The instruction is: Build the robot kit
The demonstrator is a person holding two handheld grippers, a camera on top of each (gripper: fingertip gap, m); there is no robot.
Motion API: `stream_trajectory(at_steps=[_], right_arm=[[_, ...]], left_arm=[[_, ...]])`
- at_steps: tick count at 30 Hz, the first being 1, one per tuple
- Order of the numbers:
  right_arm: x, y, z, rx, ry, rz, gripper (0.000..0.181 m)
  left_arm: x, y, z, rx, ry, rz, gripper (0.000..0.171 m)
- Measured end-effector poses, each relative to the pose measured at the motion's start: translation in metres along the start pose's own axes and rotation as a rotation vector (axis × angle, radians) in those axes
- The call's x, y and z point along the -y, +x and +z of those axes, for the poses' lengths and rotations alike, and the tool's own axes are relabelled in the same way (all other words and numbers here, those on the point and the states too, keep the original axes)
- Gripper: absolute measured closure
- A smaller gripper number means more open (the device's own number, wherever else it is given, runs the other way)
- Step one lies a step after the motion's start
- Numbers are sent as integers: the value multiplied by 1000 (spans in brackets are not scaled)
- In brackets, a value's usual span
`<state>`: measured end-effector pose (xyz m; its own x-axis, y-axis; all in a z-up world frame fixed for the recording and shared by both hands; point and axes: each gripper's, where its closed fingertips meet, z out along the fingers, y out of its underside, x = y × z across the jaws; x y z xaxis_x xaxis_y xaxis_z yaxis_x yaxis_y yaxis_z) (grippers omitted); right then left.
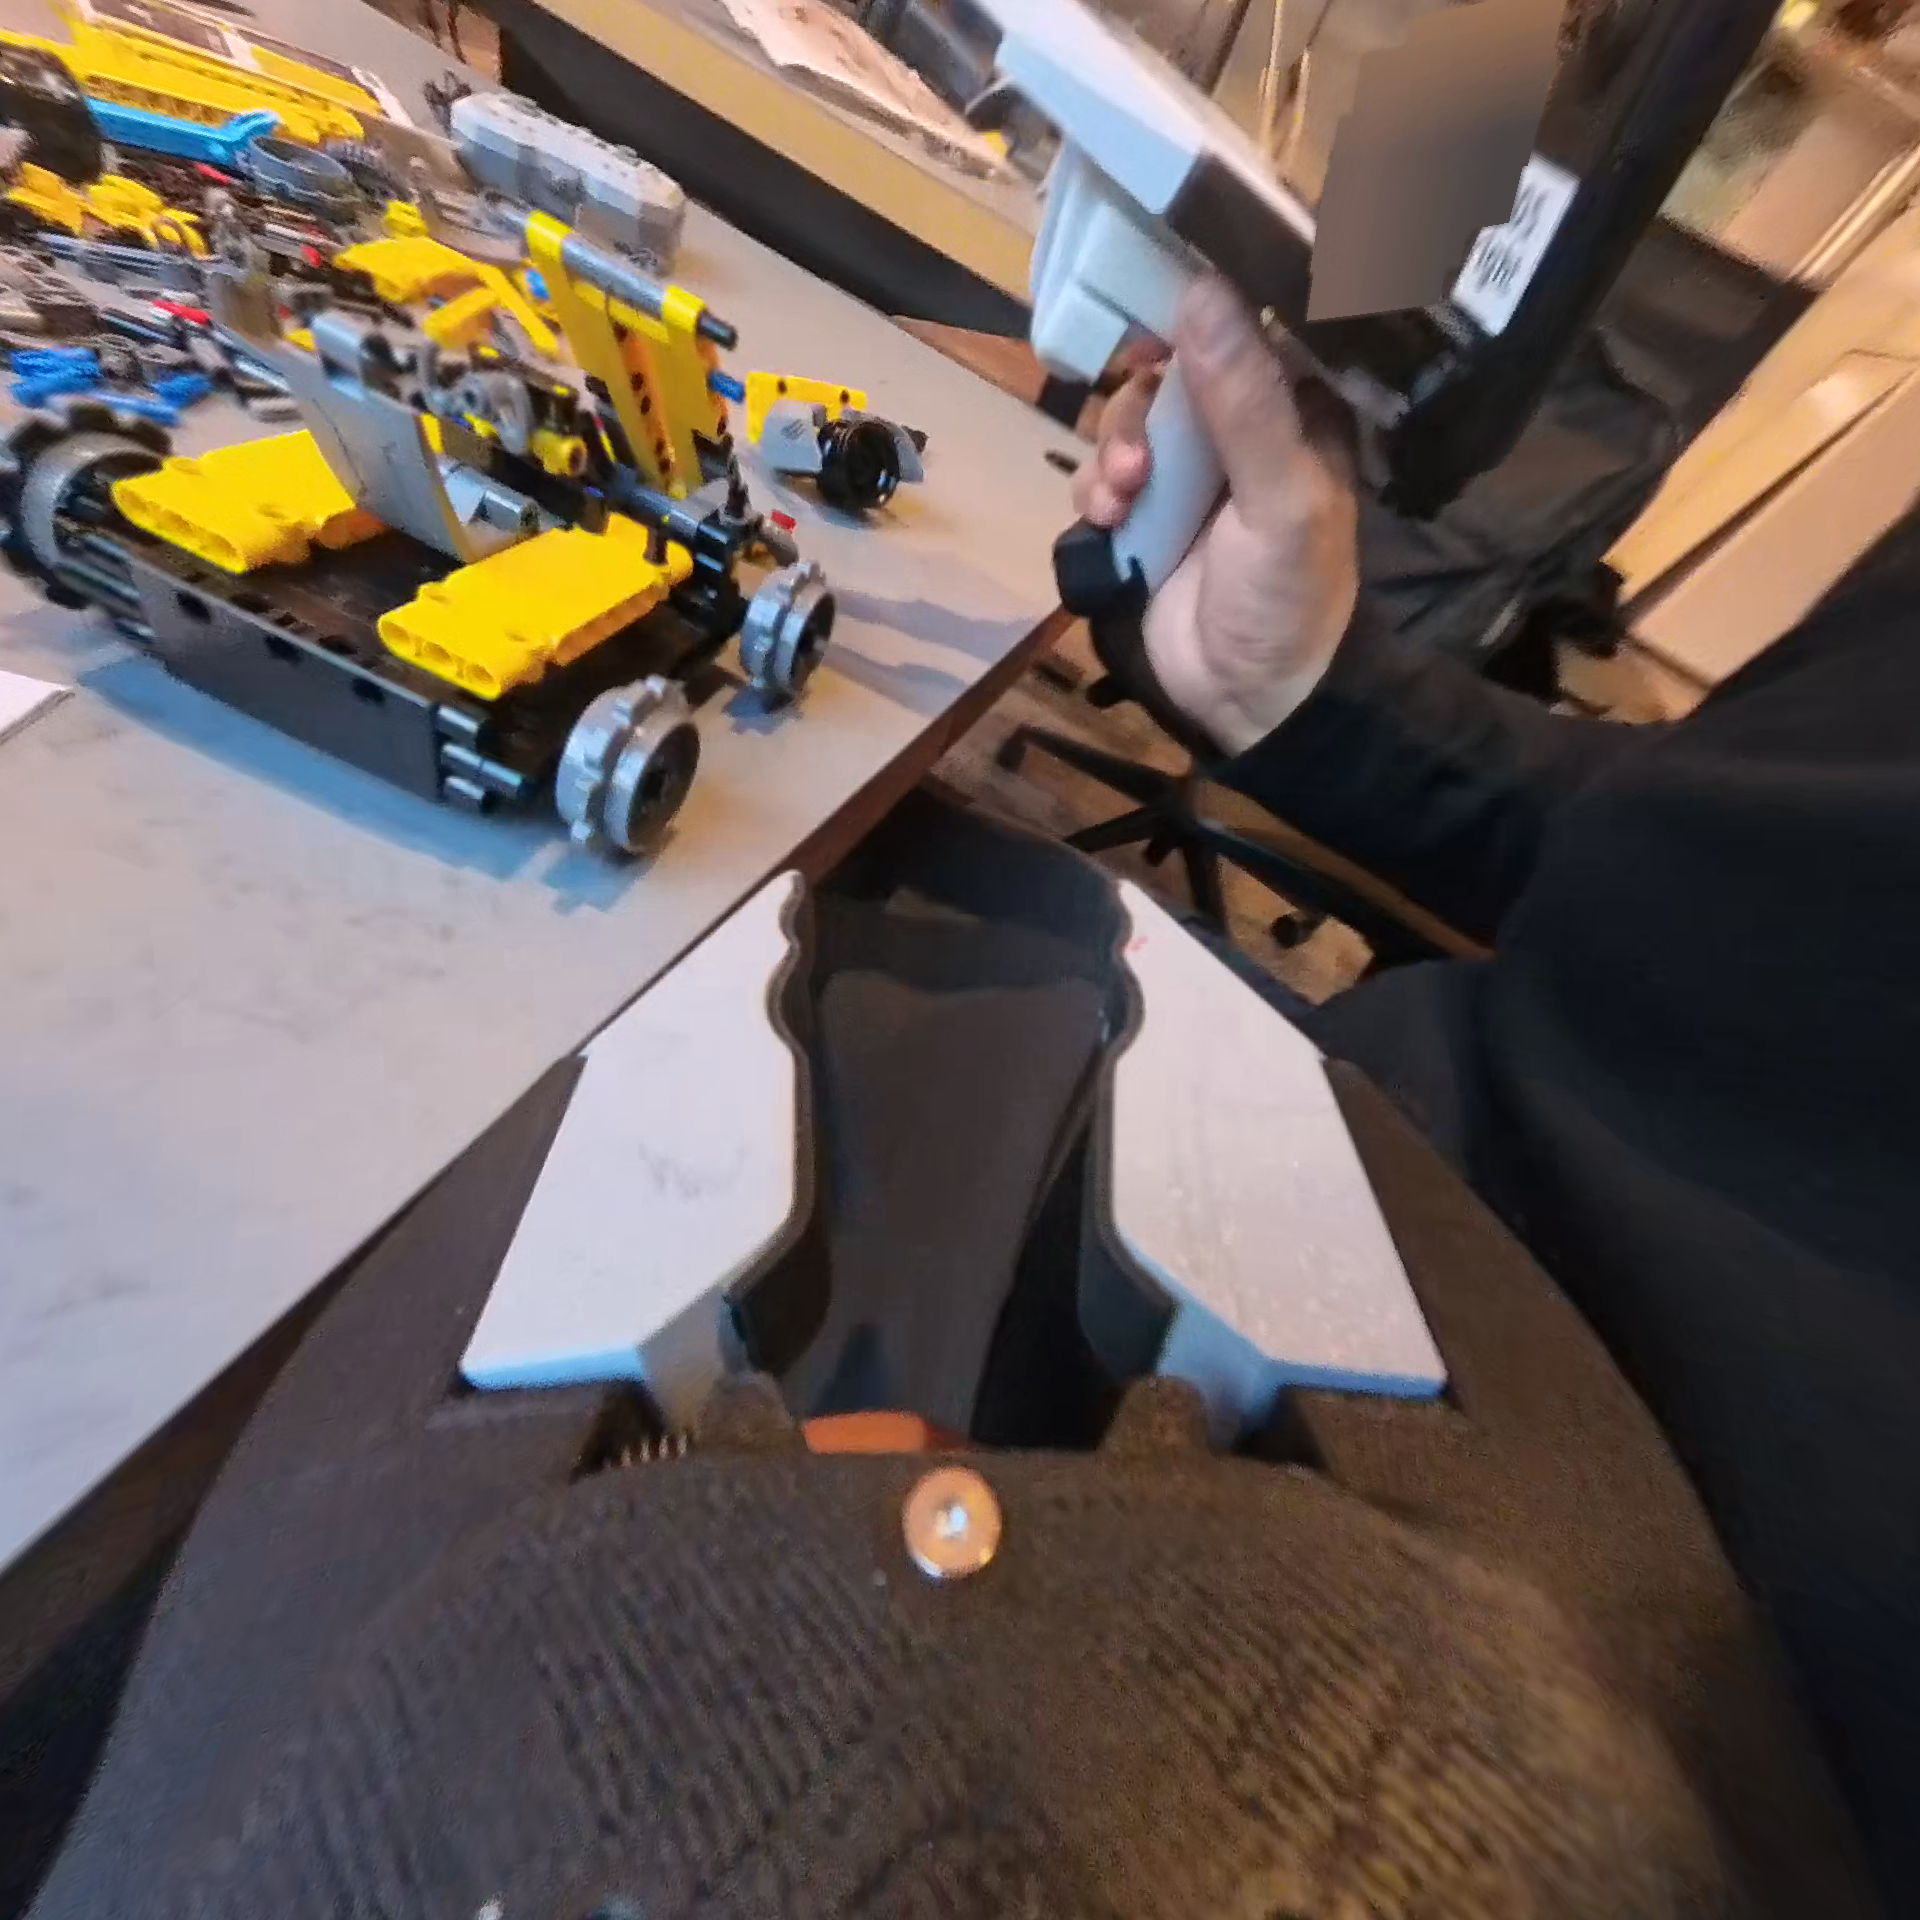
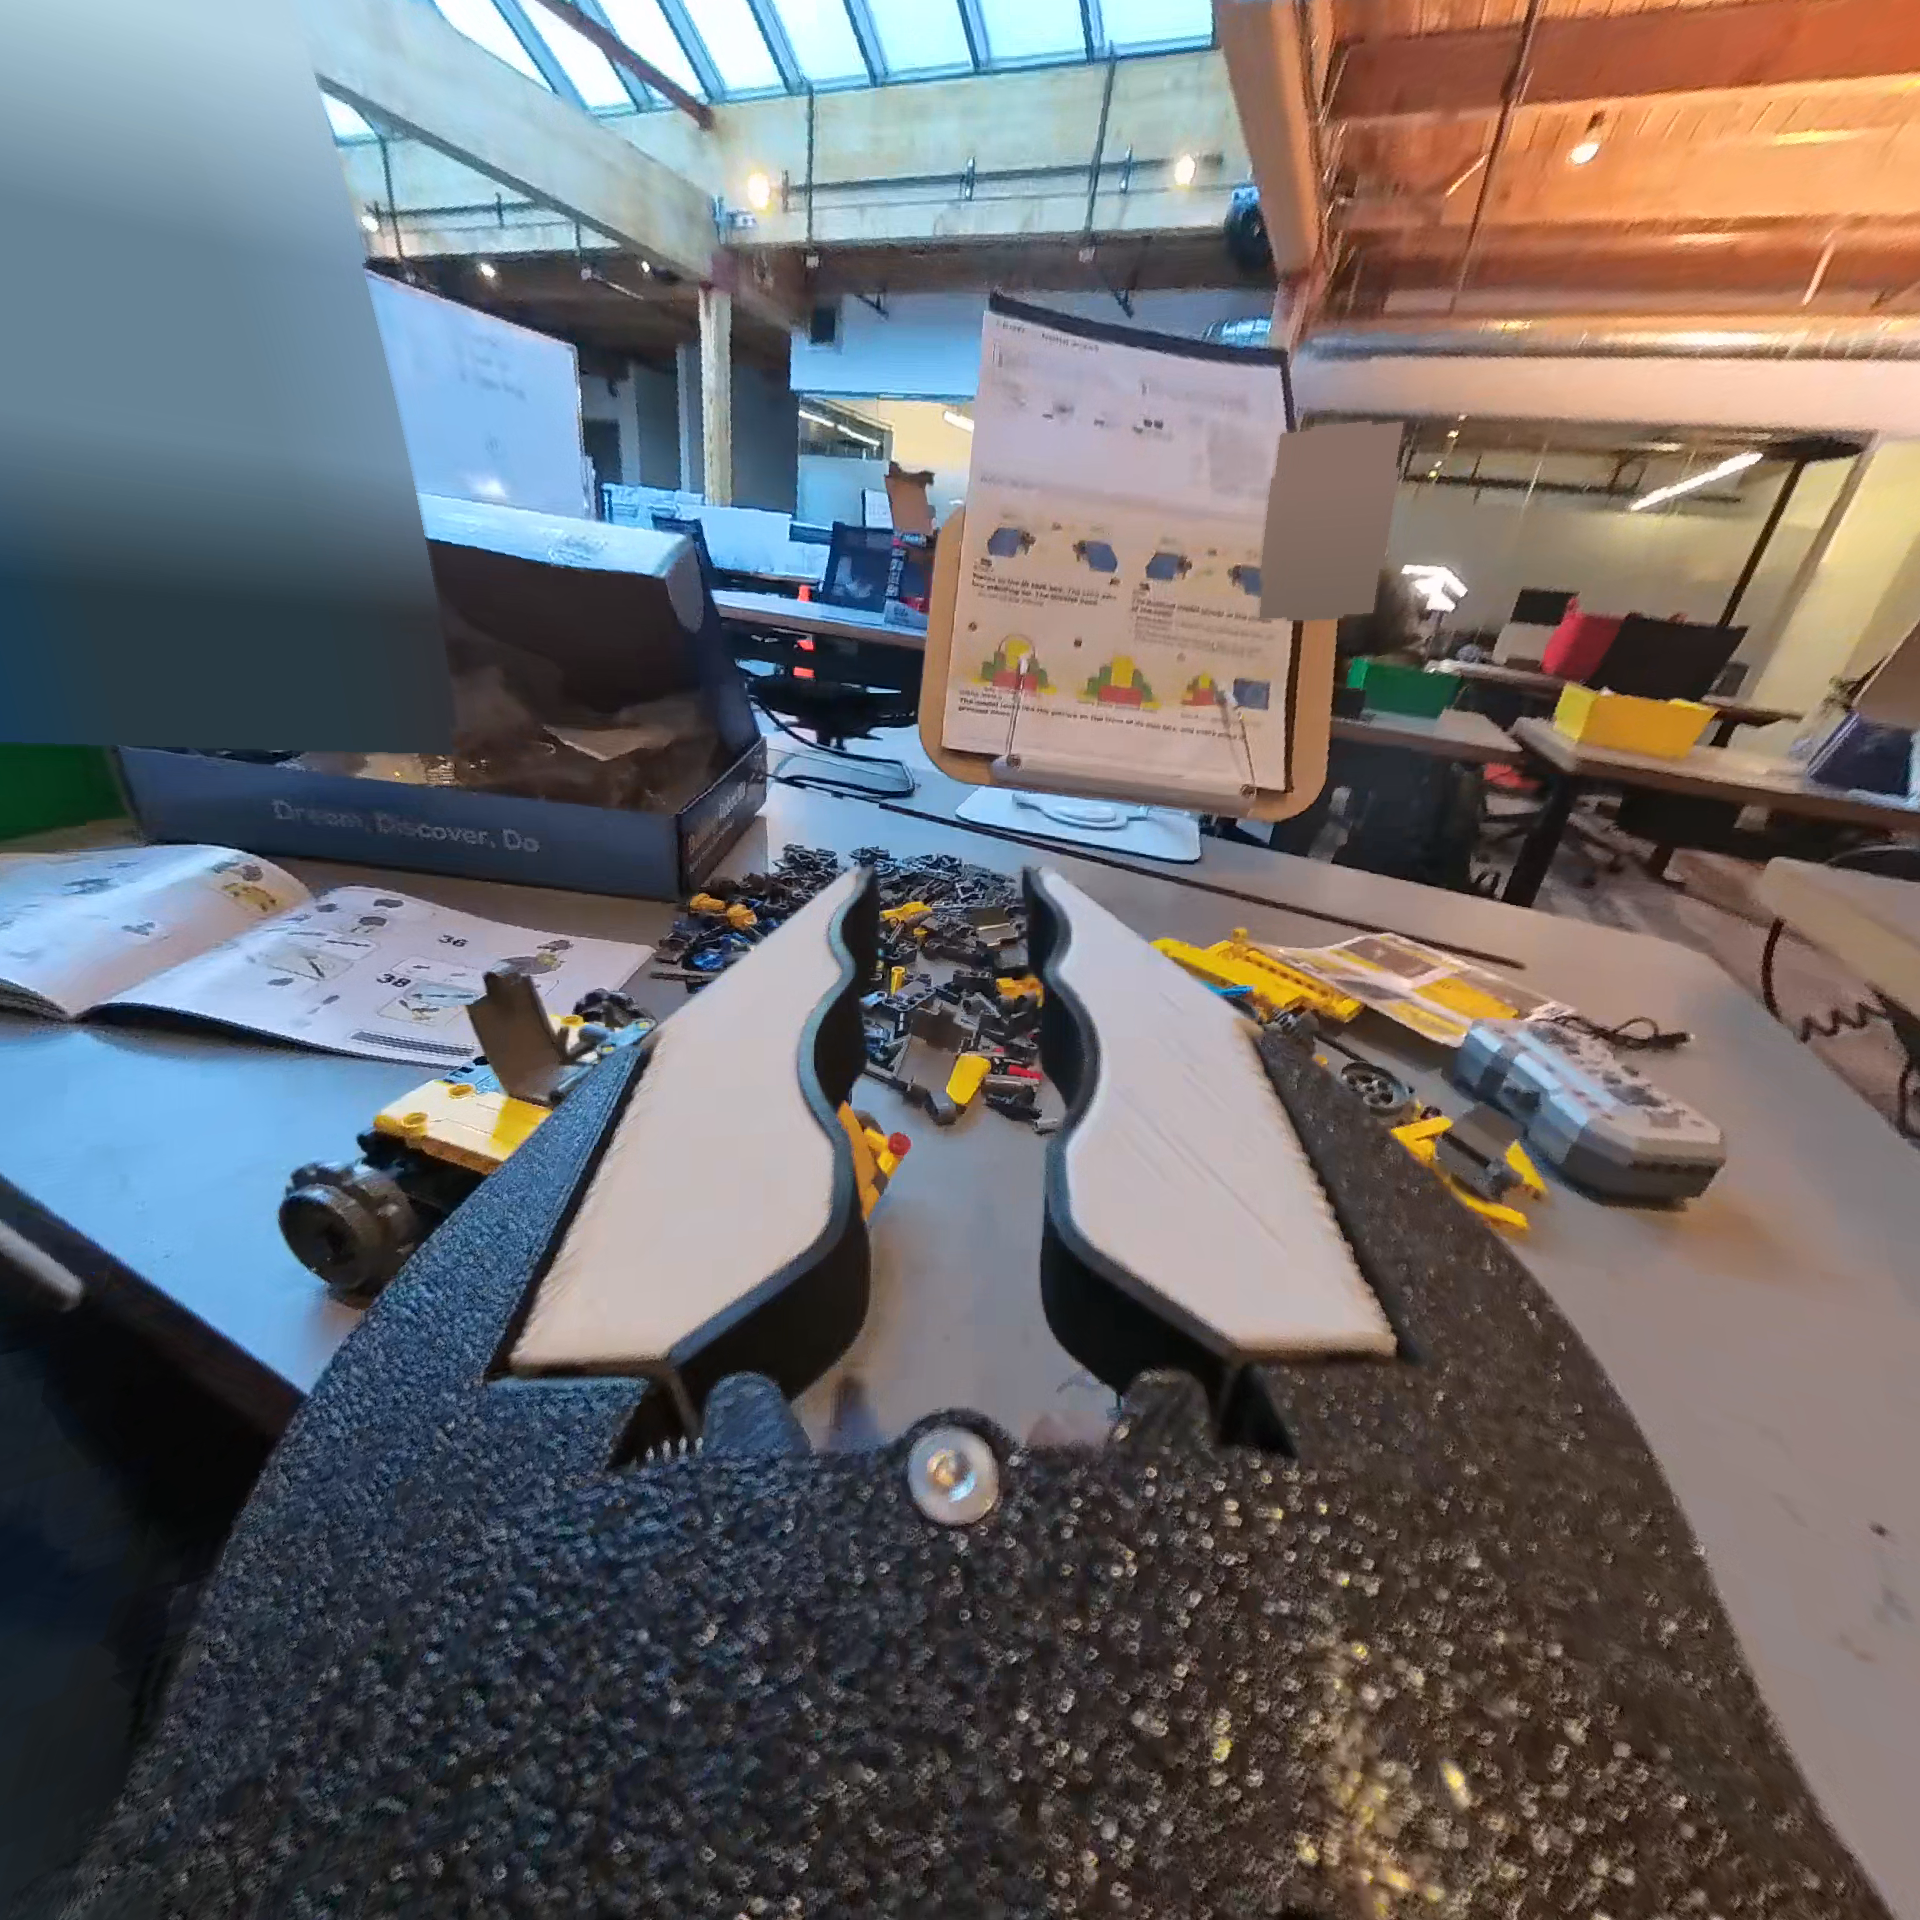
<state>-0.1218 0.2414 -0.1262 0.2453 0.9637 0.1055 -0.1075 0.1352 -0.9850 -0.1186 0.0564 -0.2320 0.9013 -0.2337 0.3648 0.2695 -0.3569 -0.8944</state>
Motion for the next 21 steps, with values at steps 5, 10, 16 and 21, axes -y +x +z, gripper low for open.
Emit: stream_trajectory(at_steps=[5, 10, 16, 21], right_arm=[[12, -2, -12, -5, 0, -53, 154], [-9, 9, -18, 9, -113, -37, 153], [-71, 43, -44, -12, -406, 31, 144], [-92, 72, -64, -87, -494, 103, 139]], left_arm=[[-5, 17, -5, 33, -4, 111, 122], [-9, 26, 5, 7, -18, 102, 120], [-12, 22, 12, 34, -46, 135, 120], [-10, 21, 15, -6, -42, 74, 121]])
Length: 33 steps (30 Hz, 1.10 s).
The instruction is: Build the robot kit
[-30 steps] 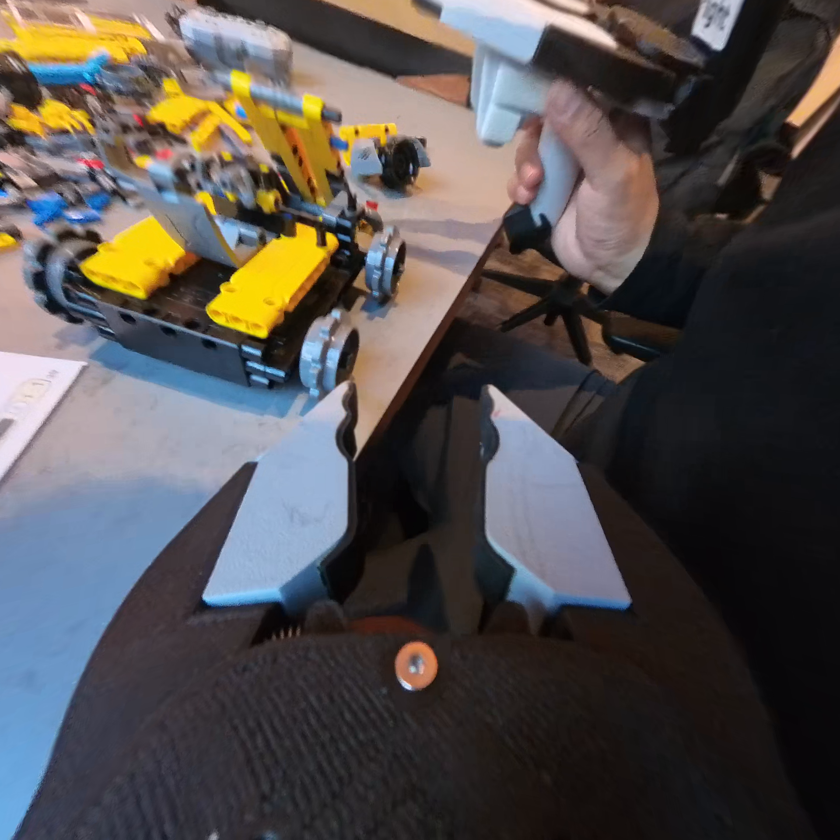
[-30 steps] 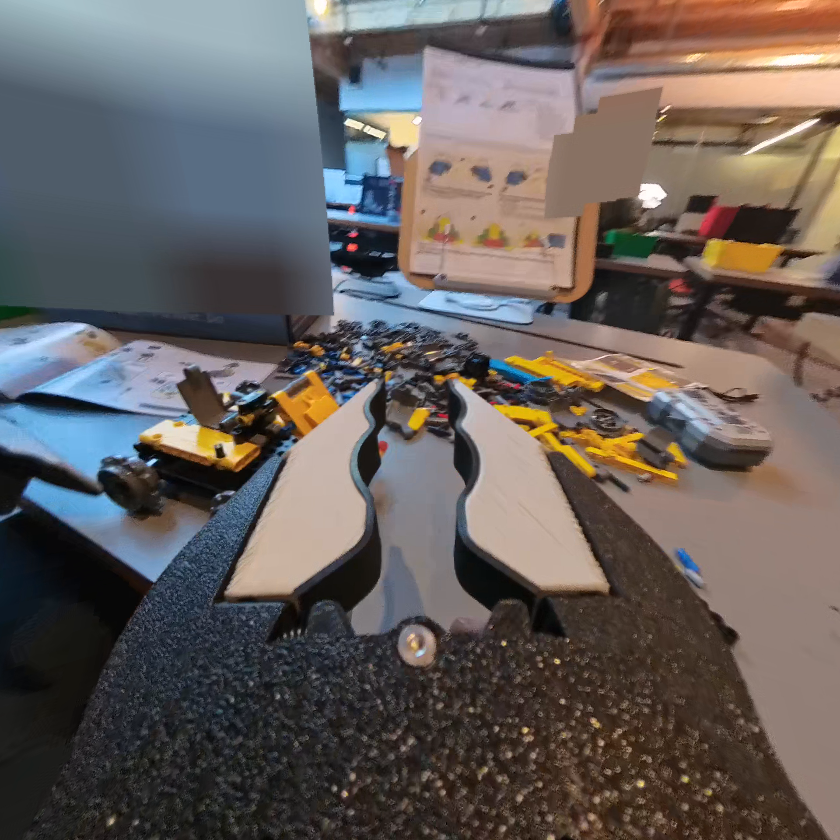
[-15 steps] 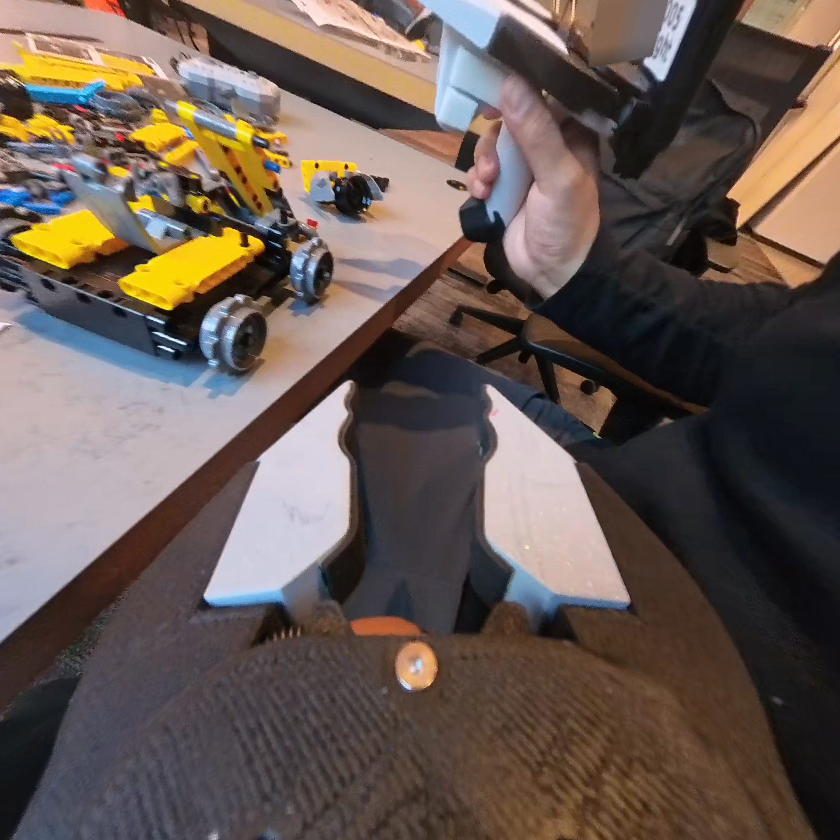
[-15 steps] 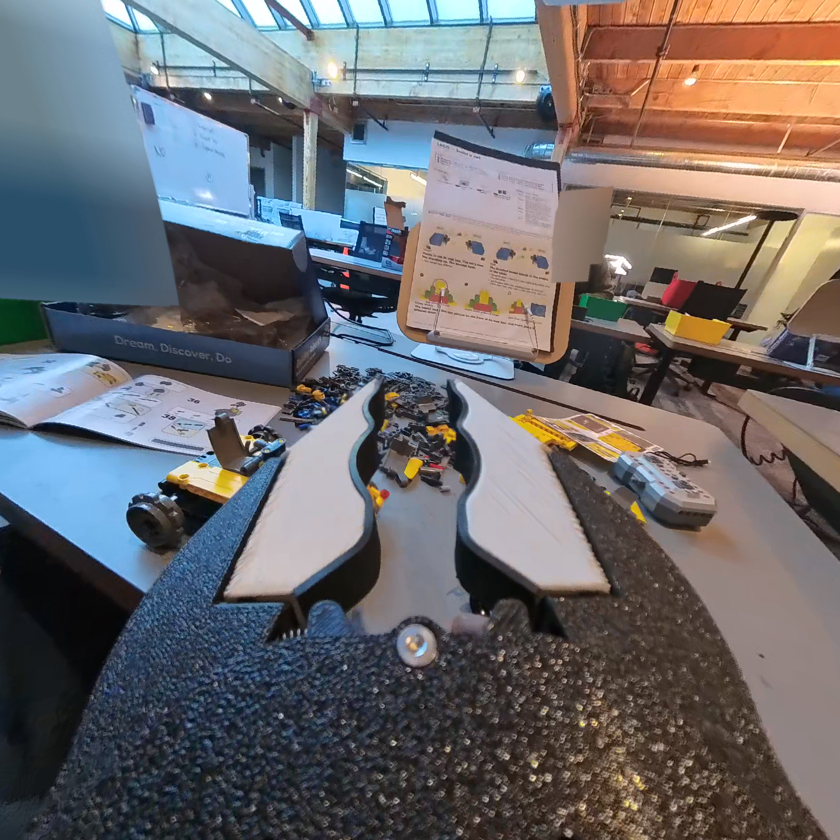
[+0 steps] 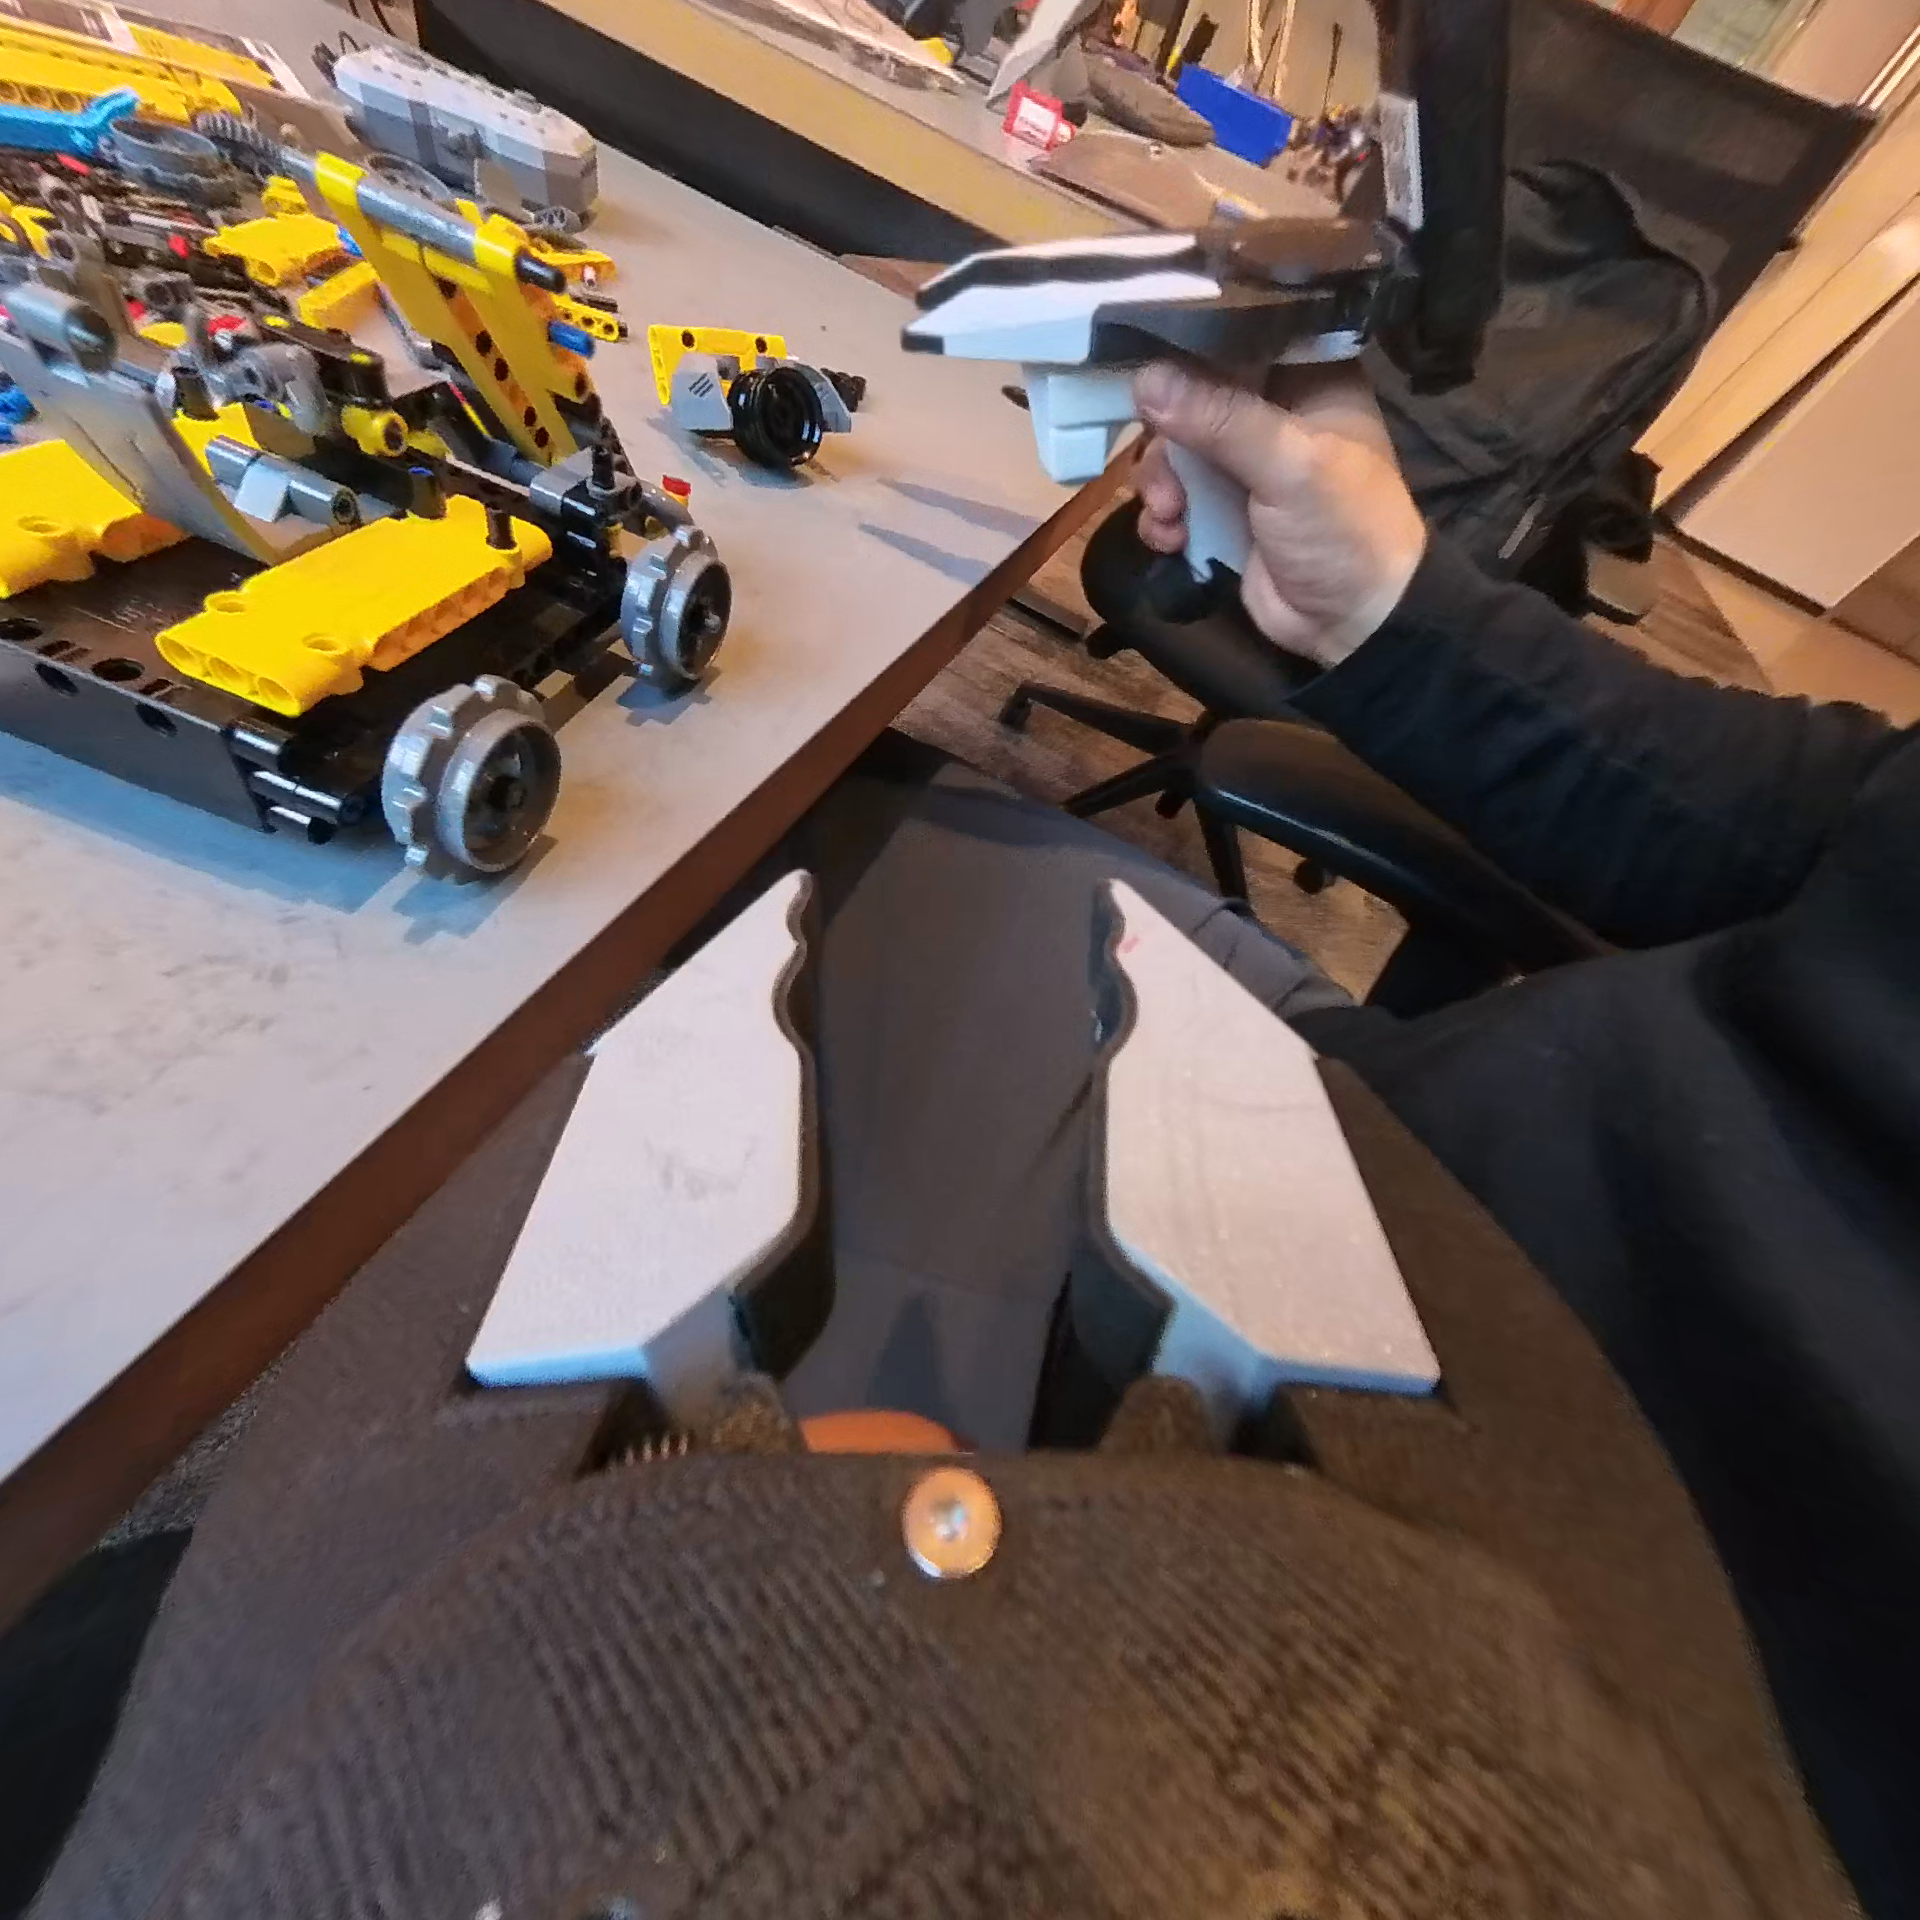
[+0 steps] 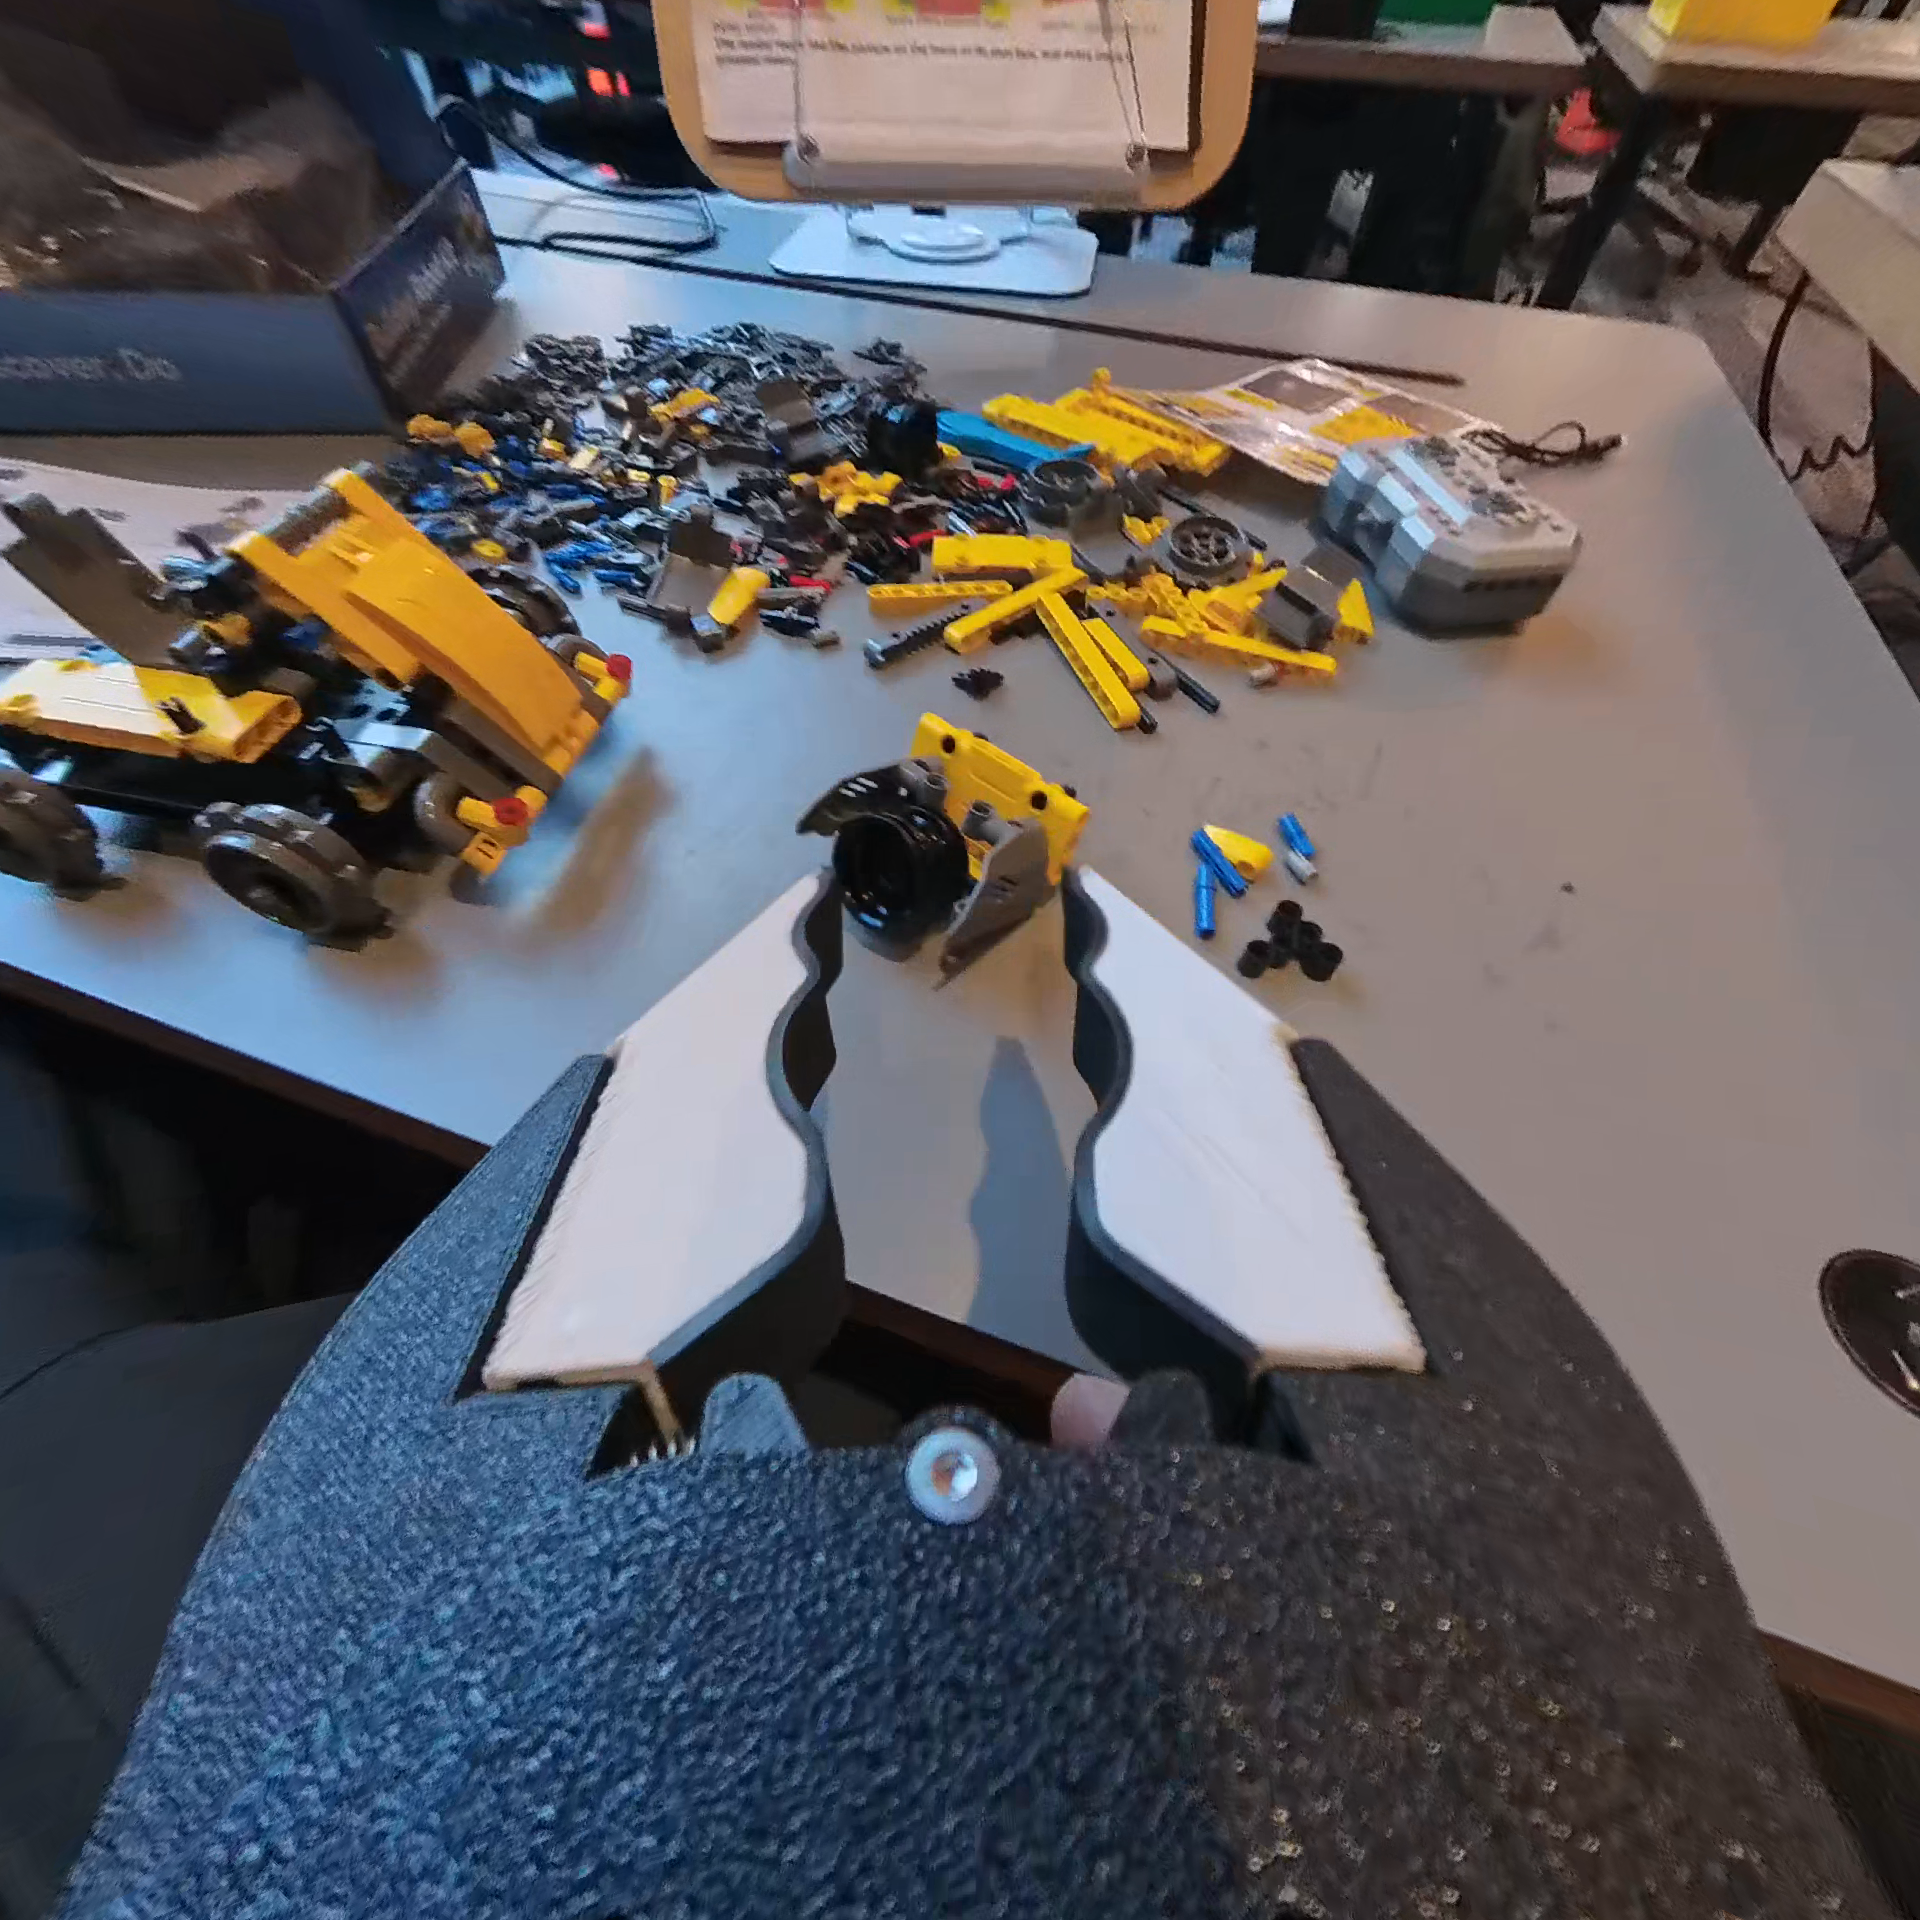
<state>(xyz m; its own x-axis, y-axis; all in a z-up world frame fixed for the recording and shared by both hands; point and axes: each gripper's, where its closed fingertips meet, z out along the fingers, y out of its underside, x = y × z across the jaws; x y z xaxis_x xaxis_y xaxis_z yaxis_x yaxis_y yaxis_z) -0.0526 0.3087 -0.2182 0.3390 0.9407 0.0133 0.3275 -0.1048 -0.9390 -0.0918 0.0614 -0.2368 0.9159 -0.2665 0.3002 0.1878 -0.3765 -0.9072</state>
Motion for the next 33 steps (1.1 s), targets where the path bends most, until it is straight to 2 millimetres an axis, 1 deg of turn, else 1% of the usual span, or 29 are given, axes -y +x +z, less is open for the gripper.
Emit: stream_trajectory(at_steps=[2, 4, 11, 13, 16, 19, 21, 24, 25, 27, 29, 30, 33], right_arm=[[-7, 6, 4, -12, -38, 8, 138], [-12, 7, 11, -8, -72, 22, 138], [-21, -3, 35, 37, -127, 59, 137], [-21, -3, 37, 33, -133, 36, 137], [-20, 5, 33, -10, -140, -15, 142], [-21, 8, 35, 3, -149, 2, 143], [-25, 2, 41, 73, -186, 39, 144], [-33, -12, 51, 194, -262, 67, 156], [-34, -17, 53, 221, -279, 63, 158], [-36, -25, 58, 248, -306, 28, 170], [-36, -34, 62, 265, -327, -10, 168], [-37, -38, 63, 267, -340, -25, 161], [-37, -41, 62, 256, -356, -72, 159]], left_arm=[[3, -2, 3, -13, 6, 2, 122], [3, -5, 7, -22, -9, 12, 122], [6, -2, 16, -76, -19, 9, 121], [6, -1, 19, -90, -22, 2, 122], [5, -2, 22, -94, -33, 6, 122], [6, -2, 22, -98, -30, 0, 122], [5, -1, 23, -99, -32, 0, 121], [4, -1, 23, -95, -38, 10, 121], [4, 0, 22, -92, -39, 15, 121], [3, -1, 21, -84, -42, 24, 121], [2, -1, 20, -79, -43, 24, 121], [2, -1, 18, -77, -39, 20, 121], [2, -2, 15, -70, -32, 9, 121]])
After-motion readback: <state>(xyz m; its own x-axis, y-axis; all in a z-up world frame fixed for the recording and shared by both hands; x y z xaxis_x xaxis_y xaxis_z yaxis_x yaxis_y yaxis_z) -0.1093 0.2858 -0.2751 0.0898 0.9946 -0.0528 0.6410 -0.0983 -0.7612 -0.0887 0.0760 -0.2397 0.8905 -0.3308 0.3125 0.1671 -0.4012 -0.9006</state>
